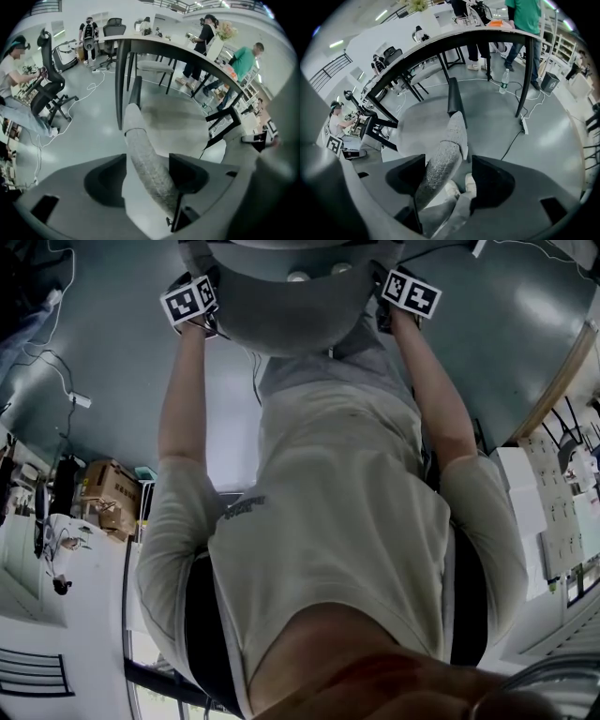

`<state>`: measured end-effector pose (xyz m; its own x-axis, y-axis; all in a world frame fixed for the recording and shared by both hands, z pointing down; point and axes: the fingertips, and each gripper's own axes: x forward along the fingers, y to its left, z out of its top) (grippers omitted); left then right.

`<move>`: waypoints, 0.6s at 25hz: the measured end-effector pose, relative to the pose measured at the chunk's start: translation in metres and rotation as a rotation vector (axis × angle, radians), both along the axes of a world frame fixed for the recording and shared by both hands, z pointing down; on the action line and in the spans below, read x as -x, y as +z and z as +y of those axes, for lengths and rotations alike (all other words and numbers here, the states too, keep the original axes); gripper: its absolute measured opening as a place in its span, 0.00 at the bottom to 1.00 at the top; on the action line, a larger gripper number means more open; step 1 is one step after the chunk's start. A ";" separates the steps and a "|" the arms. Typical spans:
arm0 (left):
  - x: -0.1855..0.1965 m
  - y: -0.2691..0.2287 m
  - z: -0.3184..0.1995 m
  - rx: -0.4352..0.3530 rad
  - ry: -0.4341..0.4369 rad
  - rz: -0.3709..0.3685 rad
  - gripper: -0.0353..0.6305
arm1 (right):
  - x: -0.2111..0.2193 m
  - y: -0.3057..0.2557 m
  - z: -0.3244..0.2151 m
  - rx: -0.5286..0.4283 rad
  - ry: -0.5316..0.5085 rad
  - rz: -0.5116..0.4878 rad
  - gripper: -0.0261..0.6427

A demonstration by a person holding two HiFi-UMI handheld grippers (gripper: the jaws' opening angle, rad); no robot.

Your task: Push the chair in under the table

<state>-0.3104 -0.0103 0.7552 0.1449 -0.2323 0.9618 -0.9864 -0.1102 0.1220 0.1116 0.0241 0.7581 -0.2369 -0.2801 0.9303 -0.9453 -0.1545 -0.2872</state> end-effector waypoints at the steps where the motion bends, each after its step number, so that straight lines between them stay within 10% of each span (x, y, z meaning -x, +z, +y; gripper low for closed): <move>1: -0.001 0.002 -0.001 0.005 0.021 -0.001 0.46 | 0.001 0.002 -0.001 0.000 0.003 -0.007 0.50; 15: -0.008 0.026 0.001 0.093 0.115 0.054 0.46 | 0.029 0.036 0.003 0.046 -0.015 -0.041 0.50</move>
<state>-0.3019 -0.0088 0.7812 0.2177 -0.1218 0.9684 -0.9597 -0.2075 0.1896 0.0830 0.0275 0.7941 -0.2787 -0.2338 0.9315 -0.9353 -0.1543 -0.3185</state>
